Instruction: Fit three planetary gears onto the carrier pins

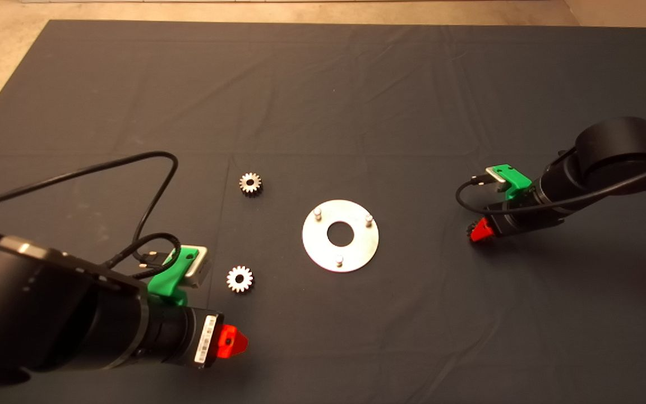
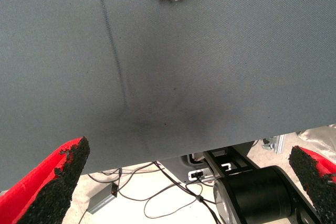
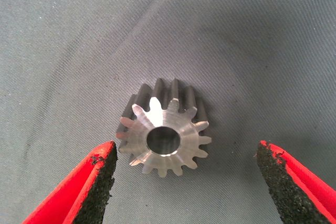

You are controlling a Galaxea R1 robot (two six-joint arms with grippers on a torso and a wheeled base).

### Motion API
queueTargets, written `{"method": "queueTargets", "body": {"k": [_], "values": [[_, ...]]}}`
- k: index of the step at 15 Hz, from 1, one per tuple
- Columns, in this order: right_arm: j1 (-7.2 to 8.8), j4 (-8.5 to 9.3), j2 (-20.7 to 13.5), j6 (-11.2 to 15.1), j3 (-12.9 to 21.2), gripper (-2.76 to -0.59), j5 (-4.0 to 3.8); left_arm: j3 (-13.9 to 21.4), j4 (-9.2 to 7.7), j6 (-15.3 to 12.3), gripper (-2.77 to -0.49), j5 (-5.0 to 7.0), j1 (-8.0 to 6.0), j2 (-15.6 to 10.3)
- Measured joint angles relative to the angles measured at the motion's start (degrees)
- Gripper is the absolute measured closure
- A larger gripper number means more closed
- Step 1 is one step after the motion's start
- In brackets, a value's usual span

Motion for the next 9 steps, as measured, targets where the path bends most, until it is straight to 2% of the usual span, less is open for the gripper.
{"method": "queueTargets", "body": {"k": [2, 9], "values": [[0.0, 0.0, 0.5, 0.0, -0.27, -1.81, 0.02, 0.0, 0.0, 0.0, -2.76, 0.02, 0.0, 0.0], [0.0, -0.33, 0.94, 0.02, -0.49, -1.81, 0.11, 0.0, 0.01, 0.0, -2.76, 0.0, -0.02, 0.0]]}}
